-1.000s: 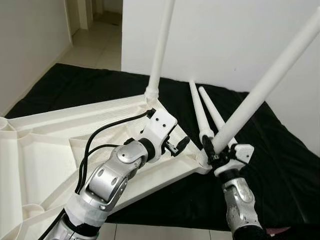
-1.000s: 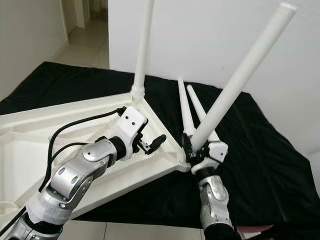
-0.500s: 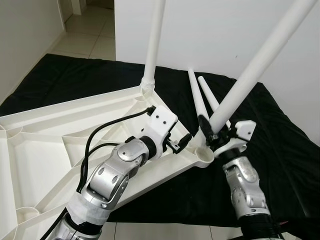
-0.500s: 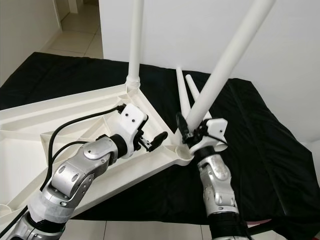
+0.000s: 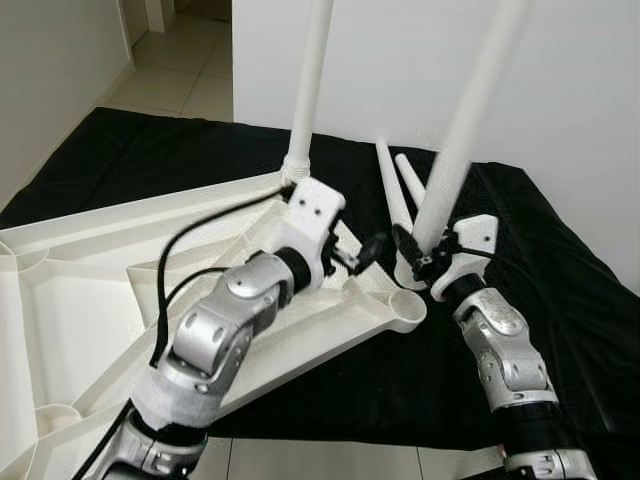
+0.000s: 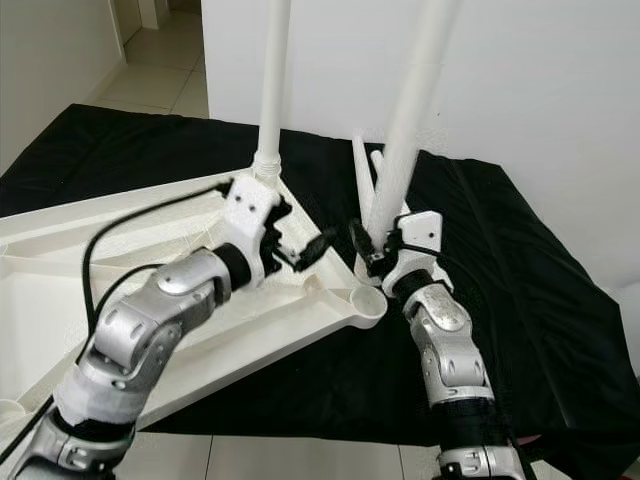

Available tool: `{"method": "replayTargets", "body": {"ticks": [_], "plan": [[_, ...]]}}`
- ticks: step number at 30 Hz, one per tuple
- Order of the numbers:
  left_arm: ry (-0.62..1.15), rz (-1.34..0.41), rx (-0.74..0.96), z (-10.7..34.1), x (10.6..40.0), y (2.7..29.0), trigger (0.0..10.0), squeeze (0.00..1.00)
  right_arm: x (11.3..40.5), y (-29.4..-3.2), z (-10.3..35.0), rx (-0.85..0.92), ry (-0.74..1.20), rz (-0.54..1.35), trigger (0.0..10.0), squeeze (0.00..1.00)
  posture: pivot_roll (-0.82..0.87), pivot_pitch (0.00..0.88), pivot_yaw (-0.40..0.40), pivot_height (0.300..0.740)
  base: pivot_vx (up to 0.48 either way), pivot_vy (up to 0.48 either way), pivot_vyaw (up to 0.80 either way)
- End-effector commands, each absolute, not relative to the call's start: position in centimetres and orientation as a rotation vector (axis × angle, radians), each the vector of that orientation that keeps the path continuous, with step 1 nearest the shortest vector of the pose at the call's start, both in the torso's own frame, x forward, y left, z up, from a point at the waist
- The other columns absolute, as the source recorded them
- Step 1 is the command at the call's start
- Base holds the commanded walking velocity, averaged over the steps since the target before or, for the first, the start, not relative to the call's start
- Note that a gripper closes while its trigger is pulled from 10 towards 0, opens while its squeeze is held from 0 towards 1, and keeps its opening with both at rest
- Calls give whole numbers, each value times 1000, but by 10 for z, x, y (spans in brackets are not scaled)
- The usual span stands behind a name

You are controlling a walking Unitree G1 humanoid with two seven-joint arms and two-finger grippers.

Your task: Building children table

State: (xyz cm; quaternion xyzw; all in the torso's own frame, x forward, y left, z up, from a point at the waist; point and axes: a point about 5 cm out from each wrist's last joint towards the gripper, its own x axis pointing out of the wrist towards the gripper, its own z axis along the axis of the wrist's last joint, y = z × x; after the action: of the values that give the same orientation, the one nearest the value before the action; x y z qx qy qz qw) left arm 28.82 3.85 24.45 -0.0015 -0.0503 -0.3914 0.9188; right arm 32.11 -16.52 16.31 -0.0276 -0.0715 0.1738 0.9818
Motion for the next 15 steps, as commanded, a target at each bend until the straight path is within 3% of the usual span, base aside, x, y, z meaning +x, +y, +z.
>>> {"method": "replayTargets", "body": {"ticks": [1,8,15], "plan": [[-112,-960,-19,248,280,30,10000,0,323,-167,163,-78,-129,352,10000,0,50,0,-125,740,0,0,0],[-134,-1009,-58,257,280,28,10000,0,323,-156,161,-116,-122,408,10000,0,56,0,-117,740,0,0,0],[-123,-1012,-71,259,285,29,10000,0,329,-144,162,-85,-136,389,10000,0,22,0,-56,740,0,0,0]]}}
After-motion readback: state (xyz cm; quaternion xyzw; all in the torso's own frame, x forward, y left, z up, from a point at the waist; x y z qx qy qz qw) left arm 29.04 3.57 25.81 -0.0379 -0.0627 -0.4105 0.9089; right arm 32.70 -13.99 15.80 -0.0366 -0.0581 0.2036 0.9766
